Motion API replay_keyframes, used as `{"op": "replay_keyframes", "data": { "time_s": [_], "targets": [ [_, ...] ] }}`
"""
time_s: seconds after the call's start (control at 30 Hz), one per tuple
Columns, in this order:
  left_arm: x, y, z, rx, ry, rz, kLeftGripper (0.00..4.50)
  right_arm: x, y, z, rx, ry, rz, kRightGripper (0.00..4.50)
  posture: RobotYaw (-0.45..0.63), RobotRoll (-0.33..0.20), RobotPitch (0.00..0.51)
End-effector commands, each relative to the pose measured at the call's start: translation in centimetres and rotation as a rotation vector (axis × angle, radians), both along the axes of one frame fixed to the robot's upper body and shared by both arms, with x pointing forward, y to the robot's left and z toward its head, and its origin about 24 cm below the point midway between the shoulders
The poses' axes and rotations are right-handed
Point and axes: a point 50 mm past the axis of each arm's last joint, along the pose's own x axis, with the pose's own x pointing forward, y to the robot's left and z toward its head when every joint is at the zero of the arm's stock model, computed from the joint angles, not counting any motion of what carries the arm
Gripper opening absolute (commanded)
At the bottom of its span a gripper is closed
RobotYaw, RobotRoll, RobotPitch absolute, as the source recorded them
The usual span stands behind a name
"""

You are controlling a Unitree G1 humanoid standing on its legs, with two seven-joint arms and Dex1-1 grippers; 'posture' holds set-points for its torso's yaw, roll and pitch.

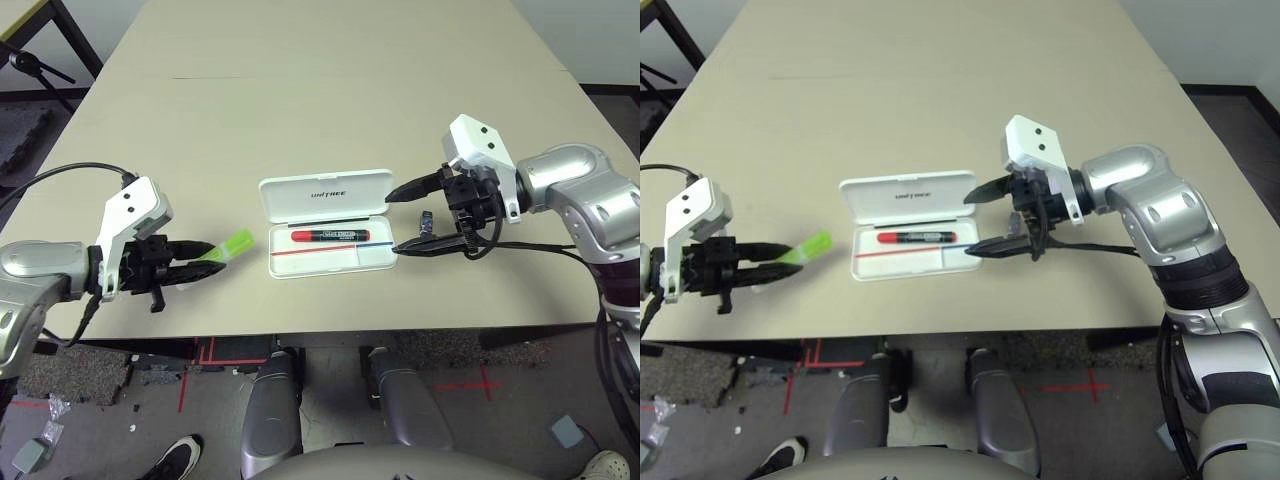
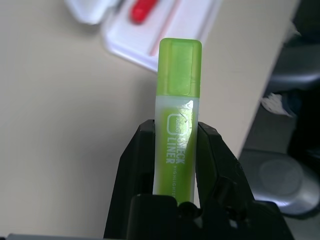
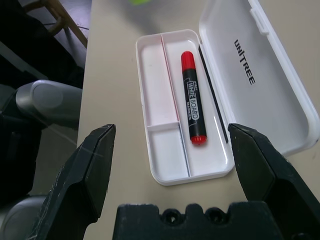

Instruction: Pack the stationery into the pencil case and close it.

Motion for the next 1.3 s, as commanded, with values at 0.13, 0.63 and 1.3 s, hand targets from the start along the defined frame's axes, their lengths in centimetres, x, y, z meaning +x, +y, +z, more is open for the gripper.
{"op": "replay_keyframes", "data": {
  "time_s": [0.13, 0.63, 1.3],
  "targets": [
    [0.9, -3.8, 0.6, -0.001, -0.06, -0.147, 1.07, -0.1, -0.8, -0.3, -0.048, 0.001, -0.003, 4.5, -0.04, 0.0, 0.209],
    [4.5, -10.0, -1.0, 0.123, -0.129, -0.292, 1.07, -0.1, -1.7, -1.2, -0.071, -0.019, -0.061, 4.5, -0.08, 0.0, 0.204],
    [5.8, -12.0, -1.4, 0.141, -0.135, -0.331, 1.07, -0.2, -2.5, -2.2, -0.091, -0.025, -0.099, 4.5, -0.11, 0.0, 0.202]
  ]
}}
